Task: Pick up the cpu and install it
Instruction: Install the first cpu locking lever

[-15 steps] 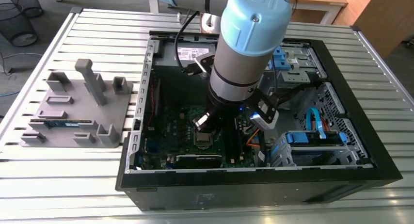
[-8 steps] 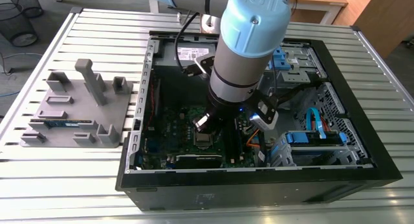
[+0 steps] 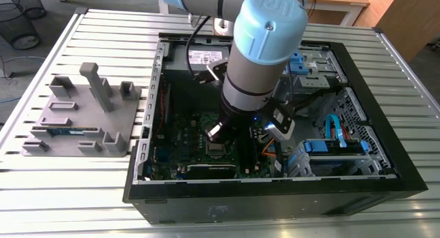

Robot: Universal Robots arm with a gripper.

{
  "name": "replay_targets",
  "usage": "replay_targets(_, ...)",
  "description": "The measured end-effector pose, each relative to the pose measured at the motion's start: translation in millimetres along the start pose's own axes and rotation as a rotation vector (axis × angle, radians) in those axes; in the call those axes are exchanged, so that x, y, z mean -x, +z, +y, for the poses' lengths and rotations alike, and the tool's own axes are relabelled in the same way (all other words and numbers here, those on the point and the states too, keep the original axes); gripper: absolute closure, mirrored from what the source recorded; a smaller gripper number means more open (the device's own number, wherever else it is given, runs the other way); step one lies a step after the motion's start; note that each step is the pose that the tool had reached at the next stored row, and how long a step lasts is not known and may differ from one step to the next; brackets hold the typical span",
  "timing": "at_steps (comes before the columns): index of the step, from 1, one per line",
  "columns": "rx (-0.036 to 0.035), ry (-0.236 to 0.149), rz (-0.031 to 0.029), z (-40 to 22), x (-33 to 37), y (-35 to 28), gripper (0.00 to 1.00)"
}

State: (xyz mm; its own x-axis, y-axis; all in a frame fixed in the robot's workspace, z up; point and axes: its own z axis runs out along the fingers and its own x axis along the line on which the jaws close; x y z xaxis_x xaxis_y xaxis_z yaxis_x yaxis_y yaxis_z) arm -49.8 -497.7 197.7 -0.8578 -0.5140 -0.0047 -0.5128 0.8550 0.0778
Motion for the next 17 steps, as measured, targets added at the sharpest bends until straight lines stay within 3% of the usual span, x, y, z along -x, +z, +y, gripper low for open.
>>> replay_targets(4, 0.0001, 0.000, -0.0002, -1.2, -0.6, 3.2, 0.89)
replay_targets(17, 0.0007, 0.000, -0.0006, -3.1, -1.8, 3.5, 0.89)
